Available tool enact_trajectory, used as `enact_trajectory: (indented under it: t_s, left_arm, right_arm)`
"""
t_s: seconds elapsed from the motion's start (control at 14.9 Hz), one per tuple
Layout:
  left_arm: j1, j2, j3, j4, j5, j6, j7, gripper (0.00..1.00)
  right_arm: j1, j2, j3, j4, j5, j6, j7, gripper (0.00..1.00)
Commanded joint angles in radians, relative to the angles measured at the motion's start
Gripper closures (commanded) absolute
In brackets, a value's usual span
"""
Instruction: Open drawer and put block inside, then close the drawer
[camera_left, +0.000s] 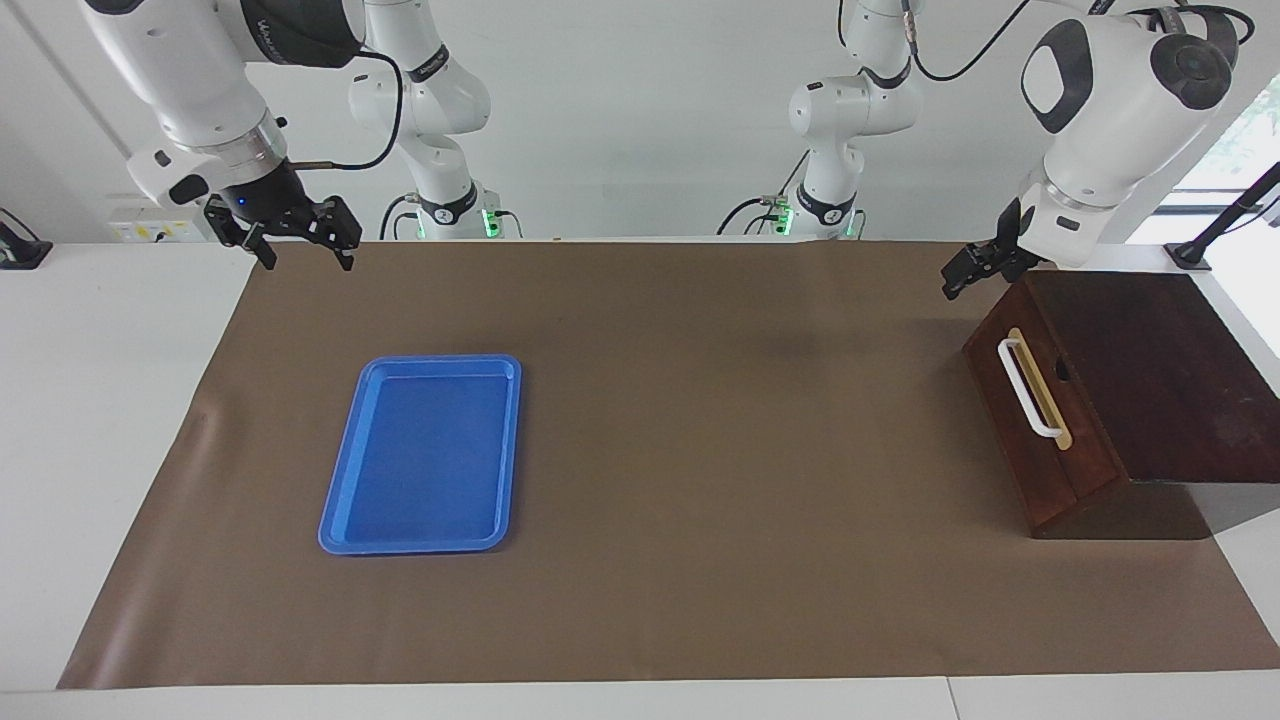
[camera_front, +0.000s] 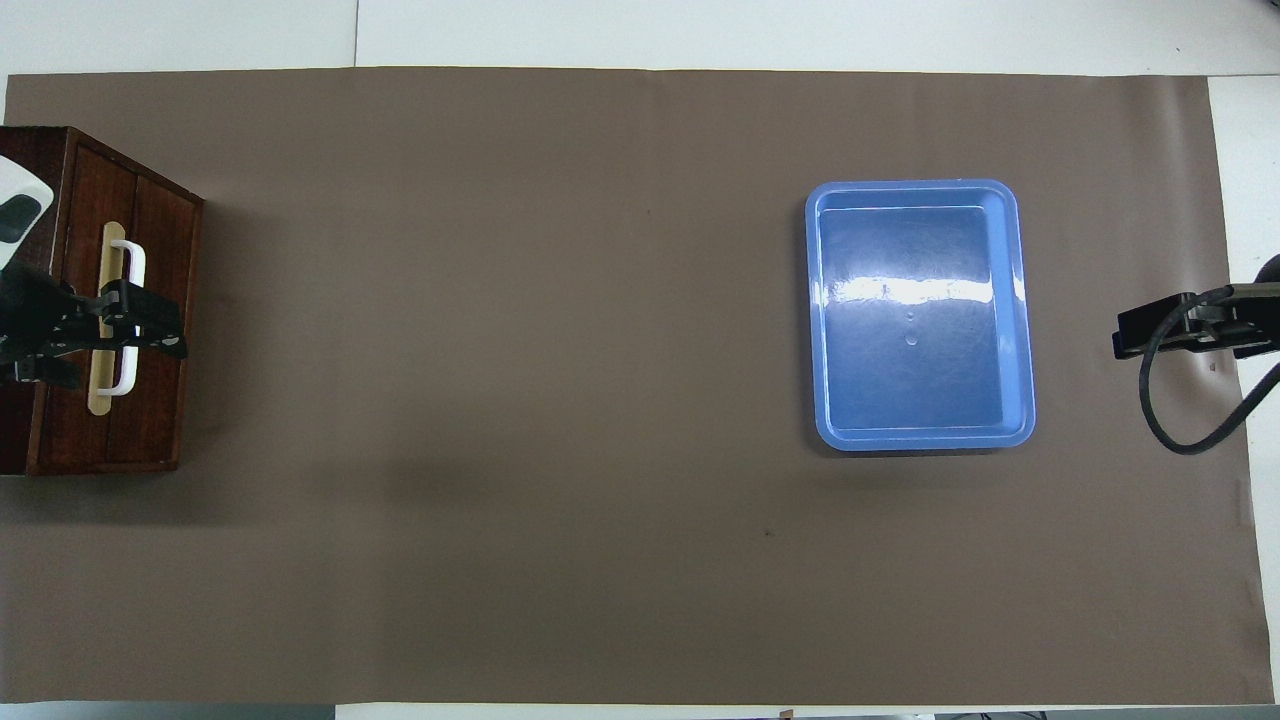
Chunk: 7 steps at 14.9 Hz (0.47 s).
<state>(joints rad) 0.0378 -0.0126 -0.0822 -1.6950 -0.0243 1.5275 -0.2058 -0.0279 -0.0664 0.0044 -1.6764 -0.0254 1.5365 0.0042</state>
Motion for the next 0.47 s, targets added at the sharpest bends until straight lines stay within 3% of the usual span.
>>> enact_trajectory:
  t_s: [0.0, 0.4]
  left_arm:
    - [-0.035, -0.007, 0.042, 0.034, -0.022, -0.041, 0.060, 0.00]
    - [-0.061, 0.000, 0.055, 0.047, -0.009, -0.027, 0.071, 0.00]
  right_arm:
    - [-0.006, -0.021, 0.003, -0.022, 0.009, 0.005, -0.012, 0.00]
    - [-0.006, -0.021, 0.003, -0.022, 0.009, 0.005, -0.010, 0.00]
